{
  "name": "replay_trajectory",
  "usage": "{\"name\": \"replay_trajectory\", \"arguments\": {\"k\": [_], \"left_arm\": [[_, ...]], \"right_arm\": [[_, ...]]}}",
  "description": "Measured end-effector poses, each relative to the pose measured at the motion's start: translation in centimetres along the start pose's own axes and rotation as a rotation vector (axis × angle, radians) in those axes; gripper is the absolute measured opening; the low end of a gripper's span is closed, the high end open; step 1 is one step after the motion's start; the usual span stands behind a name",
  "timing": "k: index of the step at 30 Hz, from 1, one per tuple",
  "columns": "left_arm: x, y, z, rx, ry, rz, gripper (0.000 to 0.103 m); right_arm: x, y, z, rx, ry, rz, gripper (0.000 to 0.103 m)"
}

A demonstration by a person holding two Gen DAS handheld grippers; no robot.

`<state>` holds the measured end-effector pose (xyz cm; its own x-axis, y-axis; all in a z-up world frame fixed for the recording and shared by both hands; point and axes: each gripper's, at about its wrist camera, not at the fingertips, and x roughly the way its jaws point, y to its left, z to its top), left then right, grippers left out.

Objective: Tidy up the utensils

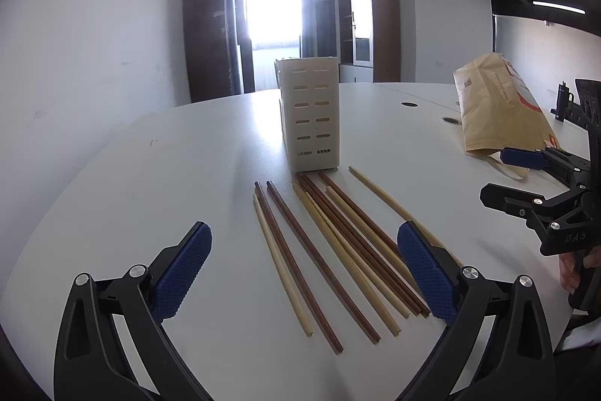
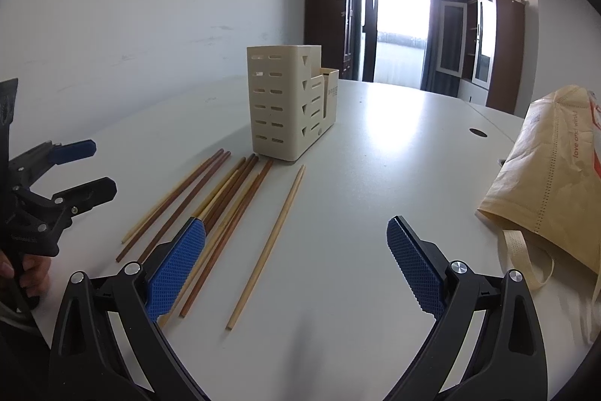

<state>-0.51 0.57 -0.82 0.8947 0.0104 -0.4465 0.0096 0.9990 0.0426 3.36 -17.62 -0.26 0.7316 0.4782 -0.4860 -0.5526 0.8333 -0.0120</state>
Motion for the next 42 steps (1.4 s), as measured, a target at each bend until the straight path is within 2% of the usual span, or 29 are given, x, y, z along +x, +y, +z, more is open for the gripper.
{"name": "replay_trajectory", "arguments": {"k": [17, 21, 31, 36, 42], "left_arm": [[0.1, 0.5, 0.0, -0.027, 0.008, 0.014, 0.097], [0.1, 0.6, 0.0, -0.029, 0.008, 0.048, 0.097], [1.2, 0.7, 0.3, -0.034, 0.041, 0.04, 0.097], [2.1, 1.3, 1.2, -0.059, 0.077, 0.05, 0.097], [4.1, 2.6, 2.4, -0.074, 0.156, 0.093, 0.097]], "right_arm": [[0.0, 0.1, 0.0, 0.001, 0.003, -0.011, 0.098], [0.3, 0.1, 0.1, -0.002, 0.018, -0.012, 0.098], [2.4, 0.0, 0.7, 0.019, 0.074, 0.044, 0.098], [3.6, 0.0, 1.8, 0.015, 0.109, 0.043, 0.098], [4.7, 0.4, 3.2, -0.031, 0.134, -0.011, 0.098]]}}
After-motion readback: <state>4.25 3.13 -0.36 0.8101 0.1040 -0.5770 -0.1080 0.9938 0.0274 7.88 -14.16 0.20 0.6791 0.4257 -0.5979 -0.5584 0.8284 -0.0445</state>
